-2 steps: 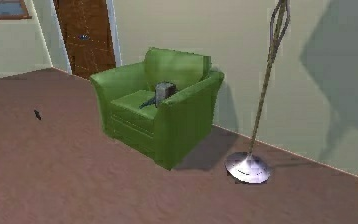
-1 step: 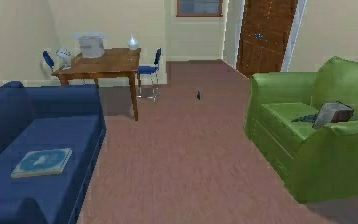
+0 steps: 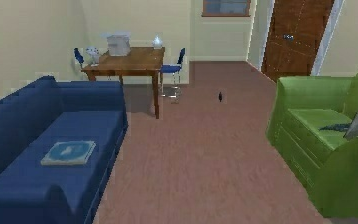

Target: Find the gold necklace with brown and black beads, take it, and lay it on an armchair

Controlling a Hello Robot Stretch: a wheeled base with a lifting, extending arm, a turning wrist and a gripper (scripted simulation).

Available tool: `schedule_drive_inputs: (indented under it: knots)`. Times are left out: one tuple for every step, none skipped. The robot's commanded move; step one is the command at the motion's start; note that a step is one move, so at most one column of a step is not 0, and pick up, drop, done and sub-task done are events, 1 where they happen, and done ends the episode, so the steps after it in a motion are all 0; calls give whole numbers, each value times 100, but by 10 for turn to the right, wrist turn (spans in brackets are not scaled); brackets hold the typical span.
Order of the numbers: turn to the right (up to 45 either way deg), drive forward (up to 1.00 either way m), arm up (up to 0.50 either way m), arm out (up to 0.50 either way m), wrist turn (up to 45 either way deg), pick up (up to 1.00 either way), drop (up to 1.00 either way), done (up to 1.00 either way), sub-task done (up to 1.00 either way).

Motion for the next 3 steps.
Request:
schedule_drive_inputs:
  knots:
    - [0,100,0,0,0,0,0,0,0]
    - [0,90,0,0,0,0,0,0,0]
    - [-450,0,0,0,0,0,0,0,0]
